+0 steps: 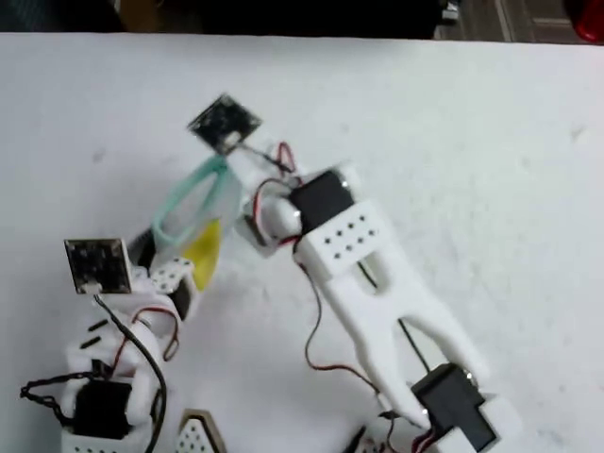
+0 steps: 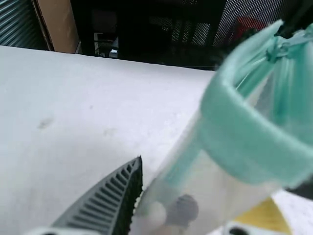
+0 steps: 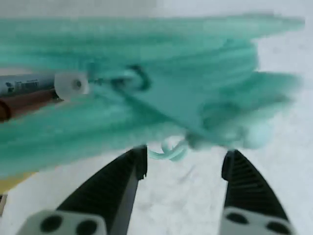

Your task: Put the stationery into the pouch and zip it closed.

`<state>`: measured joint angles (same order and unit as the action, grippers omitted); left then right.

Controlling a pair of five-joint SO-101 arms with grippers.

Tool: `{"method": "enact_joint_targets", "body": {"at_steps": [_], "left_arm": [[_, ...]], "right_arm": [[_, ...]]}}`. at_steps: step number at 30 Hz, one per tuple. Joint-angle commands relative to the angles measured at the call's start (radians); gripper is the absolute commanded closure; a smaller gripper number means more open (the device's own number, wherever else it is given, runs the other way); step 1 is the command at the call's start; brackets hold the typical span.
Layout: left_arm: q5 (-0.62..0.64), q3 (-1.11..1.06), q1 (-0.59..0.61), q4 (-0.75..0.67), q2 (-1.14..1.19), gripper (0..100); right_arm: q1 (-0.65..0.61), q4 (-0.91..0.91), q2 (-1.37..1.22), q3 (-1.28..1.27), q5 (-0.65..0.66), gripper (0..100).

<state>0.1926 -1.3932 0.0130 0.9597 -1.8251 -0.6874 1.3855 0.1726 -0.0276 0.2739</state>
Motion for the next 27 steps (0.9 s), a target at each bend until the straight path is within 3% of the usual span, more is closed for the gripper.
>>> {"method": "enact_joint_targets", "body": {"at_steps": [1,9,13,19,27], "left_arm": [[0.006,0.011,0.001,-0.032,0.007,72],[0.005,0.011,0.001,-0.032,0.007,72],[0.005,0.011,-0.001,-0.032,0.007,72],[0.005,0.011,-0.001,-0.032,0.007,72],[0.005,0.011,-0.001,-0.032,0.007,72]], "right_arm": [[-0.027,-0.079,0.013,-0.040,0.008,76.8],[-0.008,-0.332,0.022,-0.253,0.012,78.9],[0.024,-0.392,0.068,-0.244,0.015,99.1],[0.067,-0.407,0.302,-0.244,0.015,98.0],[0.018,-0.653,0.452,-0.180,0.015,98.1]]}}
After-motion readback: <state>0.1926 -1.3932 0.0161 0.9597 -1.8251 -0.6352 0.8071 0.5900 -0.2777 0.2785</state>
